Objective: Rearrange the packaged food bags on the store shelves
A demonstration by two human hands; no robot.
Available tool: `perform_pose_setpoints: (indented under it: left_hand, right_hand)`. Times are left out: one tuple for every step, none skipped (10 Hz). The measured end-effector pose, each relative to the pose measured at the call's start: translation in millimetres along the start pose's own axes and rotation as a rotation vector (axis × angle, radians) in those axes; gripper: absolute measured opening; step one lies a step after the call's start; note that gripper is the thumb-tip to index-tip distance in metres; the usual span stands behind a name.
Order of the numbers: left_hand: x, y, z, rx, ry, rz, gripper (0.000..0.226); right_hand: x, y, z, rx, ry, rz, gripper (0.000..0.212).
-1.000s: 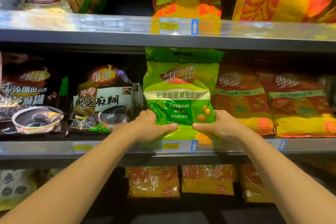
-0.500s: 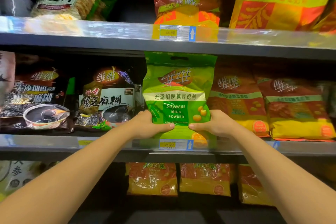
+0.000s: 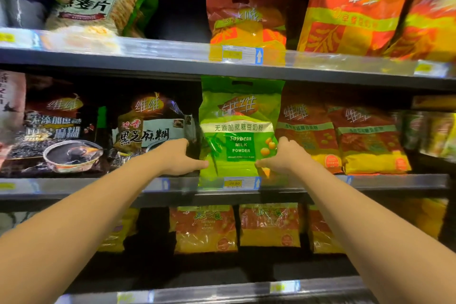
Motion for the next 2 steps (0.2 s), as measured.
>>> perform_pose_setpoints:
  left_hand:
    - [-21, 10, -12, 0.045, -0.028, 0.003, 0.108]
    - [-39, 21, -22, 0.077, -0.043, 0.018, 0.102]
  right_hand:
    - [-26, 3, -9, -0.061, -0.032, 0.057, 0.095]
    - [-47, 4, -24, -0.049, -0.062, 0.058, 0.097]
Point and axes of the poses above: each hand's wrist, its own x-axis towards the middle knuckle, its own y-axis out of the back of the hand, z = x × y, the point moved 5 cm from there along x, towards the middle knuckle, and after that the axes turned 3 degrees about -y, right-handed, at the moved point
